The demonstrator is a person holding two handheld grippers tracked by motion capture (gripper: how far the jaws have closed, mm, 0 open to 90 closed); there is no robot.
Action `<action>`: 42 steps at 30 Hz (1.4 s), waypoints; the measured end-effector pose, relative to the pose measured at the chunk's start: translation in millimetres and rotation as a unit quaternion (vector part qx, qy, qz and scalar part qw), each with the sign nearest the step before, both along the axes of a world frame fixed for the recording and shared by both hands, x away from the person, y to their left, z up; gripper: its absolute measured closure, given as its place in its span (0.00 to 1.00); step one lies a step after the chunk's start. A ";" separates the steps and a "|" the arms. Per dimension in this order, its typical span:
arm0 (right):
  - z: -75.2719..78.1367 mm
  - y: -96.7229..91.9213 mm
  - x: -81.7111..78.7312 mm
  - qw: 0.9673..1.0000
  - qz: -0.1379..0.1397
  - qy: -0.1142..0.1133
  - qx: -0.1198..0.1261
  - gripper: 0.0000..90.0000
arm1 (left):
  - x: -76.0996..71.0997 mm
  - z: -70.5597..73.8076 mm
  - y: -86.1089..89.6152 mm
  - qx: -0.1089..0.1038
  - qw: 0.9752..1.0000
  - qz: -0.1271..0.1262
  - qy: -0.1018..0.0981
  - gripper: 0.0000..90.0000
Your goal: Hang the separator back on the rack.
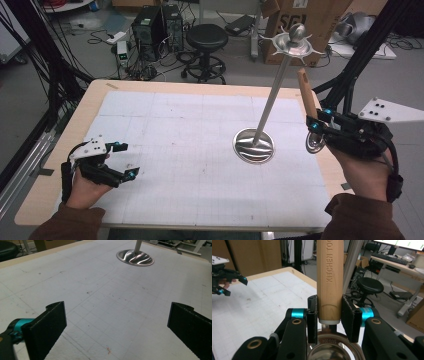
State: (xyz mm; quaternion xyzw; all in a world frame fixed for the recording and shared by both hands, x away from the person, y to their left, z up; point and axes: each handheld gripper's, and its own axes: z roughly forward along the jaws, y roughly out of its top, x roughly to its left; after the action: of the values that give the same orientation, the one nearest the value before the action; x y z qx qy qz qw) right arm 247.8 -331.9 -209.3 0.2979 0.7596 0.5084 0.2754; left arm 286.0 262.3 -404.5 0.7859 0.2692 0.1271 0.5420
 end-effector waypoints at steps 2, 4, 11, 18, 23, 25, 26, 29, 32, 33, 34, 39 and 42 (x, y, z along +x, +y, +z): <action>2.8 -0.6 1.4 1.000 0.000 -0.003 0.001 0.76 | 0.1 0.0 0.2 0.002 1.000 0.000 0.000 0.03; 5.6 -0.4 2.2 1.000 -0.004 -0.004 -0.002 0.76 | 0.3 -0.3 0.3 0.001 1.000 0.000 0.001 0.03; 13.2 -4.7 3.7 1.000 -0.016 -0.010 0.003 0.76 | 0.4 -0.4 0.5 0.002 1.000 -0.001 0.001 0.03; 15.6 -3.3 9.3 1.000 -0.024 -0.009 -0.009 0.76 | 0.5 -0.5 0.5 0.000 1.000 -0.001 0.002 0.03; 14.1 -2.5 13.5 1.000 -0.026 -0.005 -0.005 0.76 | 0.5 -0.3 0.9 0.001 1.000 -0.002 0.002 0.03; 12.7 -3.3 15.5 1.000 -0.027 -0.002 -0.003 0.76 | 0.6 -0.4 1.0 0.001 1.000 -0.002 0.003 0.03; 11.9 -3.7 16.7 1.000 -0.029 -0.001 -0.003 0.76 | 0.8 -0.4 1.0 0.002 1.000 -0.002 0.002 0.03; 9.4 -5.2 19.7 1.000 -0.031 0.002 -0.001 0.76 | 0.6 -0.3 1.1 0.002 1.000 -0.003 0.002 0.03; 7.5 -6.3 22.3 0.999 -0.035 0.006 0.001 0.76 | 0.5 -0.6 0.6 -0.001 1.000 -0.002 0.002 0.03; 6.2 -7.4 24.9 0.999 -0.035 0.008 0.005 0.76 | 0.5 -0.6 0.5 0.000 1.000 -0.002 0.002 0.03; 5.7 -7.4 25.7 0.999 -0.036 0.009 0.005 0.76 | 0.5 -0.6 0.5 0.000 1.000 -0.002 0.002 0.03; 4.4 -6.1 30.6 0.999 -0.033 0.016 0.009 0.76 | 0.7 -0.4 1.1 0.001 1.000 -0.003 0.002 0.03; 3.4 -4.5 34.5 0.999 -0.032 0.019 0.007 0.76 | 0.4 -0.4 0.7 -0.001 1.000 -0.003 0.002 0.03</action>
State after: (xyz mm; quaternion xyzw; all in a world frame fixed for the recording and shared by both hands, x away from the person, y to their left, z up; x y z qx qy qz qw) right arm 282.3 -336.4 -205.9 0.3338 0.7510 0.4990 0.2749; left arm 286.4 263.1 -404.9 0.7862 0.2683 0.1233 0.5428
